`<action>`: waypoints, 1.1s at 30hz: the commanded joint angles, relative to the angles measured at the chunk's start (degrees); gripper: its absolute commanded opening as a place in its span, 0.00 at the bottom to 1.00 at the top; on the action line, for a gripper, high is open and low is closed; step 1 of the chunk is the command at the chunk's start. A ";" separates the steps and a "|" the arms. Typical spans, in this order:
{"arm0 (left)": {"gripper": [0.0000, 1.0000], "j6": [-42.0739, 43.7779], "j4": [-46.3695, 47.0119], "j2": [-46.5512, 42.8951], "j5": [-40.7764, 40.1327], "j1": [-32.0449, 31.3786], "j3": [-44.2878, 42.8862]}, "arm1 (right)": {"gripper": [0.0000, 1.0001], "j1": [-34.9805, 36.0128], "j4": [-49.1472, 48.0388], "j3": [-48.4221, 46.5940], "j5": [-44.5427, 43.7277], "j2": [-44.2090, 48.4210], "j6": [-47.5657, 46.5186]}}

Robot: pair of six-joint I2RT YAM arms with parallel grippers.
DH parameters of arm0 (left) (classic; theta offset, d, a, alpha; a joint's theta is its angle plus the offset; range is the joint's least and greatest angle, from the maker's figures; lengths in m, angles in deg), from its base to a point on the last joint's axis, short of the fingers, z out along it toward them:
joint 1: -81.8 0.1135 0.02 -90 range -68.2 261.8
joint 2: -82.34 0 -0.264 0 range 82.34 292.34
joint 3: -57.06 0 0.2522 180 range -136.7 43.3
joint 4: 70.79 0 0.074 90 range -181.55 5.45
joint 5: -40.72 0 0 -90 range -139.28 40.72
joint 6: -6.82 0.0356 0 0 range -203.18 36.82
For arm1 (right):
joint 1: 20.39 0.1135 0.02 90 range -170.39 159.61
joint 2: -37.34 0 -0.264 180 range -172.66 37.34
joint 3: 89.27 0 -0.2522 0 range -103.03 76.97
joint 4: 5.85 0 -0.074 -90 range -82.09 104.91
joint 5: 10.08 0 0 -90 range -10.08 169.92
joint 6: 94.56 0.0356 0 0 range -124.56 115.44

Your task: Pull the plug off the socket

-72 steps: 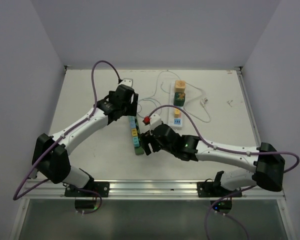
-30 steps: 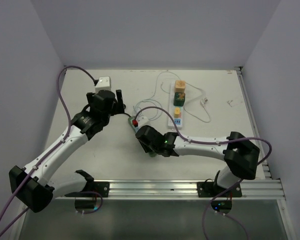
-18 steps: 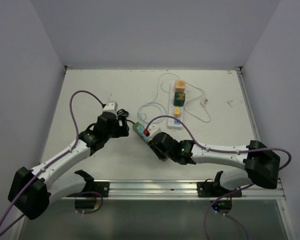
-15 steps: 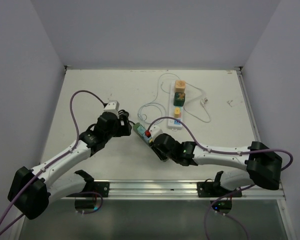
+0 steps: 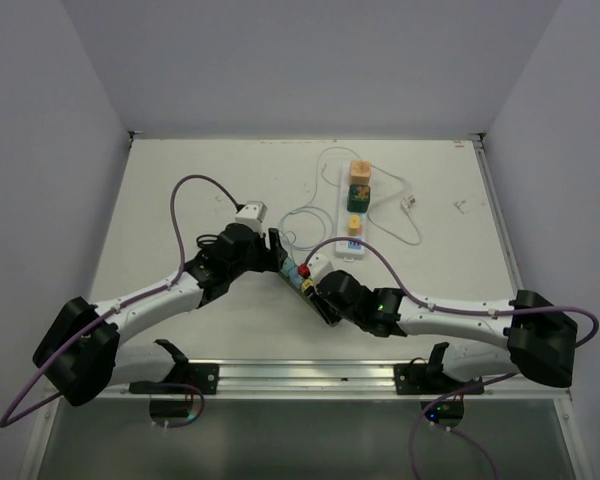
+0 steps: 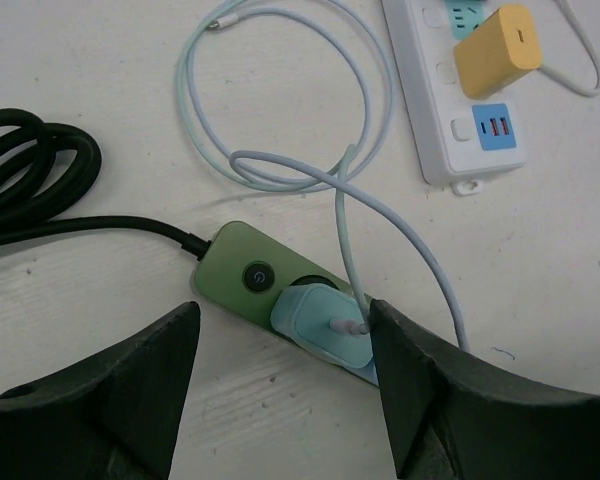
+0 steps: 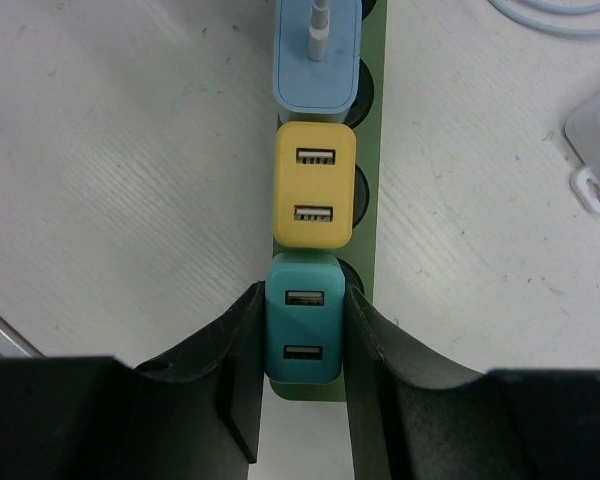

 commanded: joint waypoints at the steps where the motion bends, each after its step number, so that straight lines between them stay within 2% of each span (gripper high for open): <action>1: 0.72 1.59 6.33 1.85 0.11 -0.81 -0.35 | 0.00 -0.41 -3.48 0.60 2.26 3.94 -0.25; 3: 0.68 1.50 7.39 2.20 0.37 -1.07 0.09 | 0.00 -0.85 -3.48 1.04 2.53 4.39 0.01; 13: 0.65 2.12 14.50 5.71 1.34 -4.49 1.23 | 0.00 -2.34 -4.62 1.75 4.55 4.92 1.24; 19: 0.50 1.68 18.72 9.32 -0.07 -5.81 4.04 | 0.00 -3.22 -5.15 1.48 6.05 4.66 1.86; 22: 0.37 2.03 20.13 10.20 -0.51 -6.08 5.45 | 0.00 -3.75 -5.24 1.66 6.84 4.31 2.29; 28: 0.32 0.72 19.87 10.21 -2.88 -6.52 7.21 | 0.00 -5.33 -5.94 2.27 9.20 5.53 3.35; 31: 0.21 -1.22 19.52 10.29 -5.51 -7.39 8.61 | 0.00 -8.49 -6.73 3.15 13.06 6.32 4.84; 33: 0.18 -3.05 19.78 10.55 -6.57 -8.27 9.75 | 0.00 -11.30 -7.35 4.12 14.92 7.38 5.81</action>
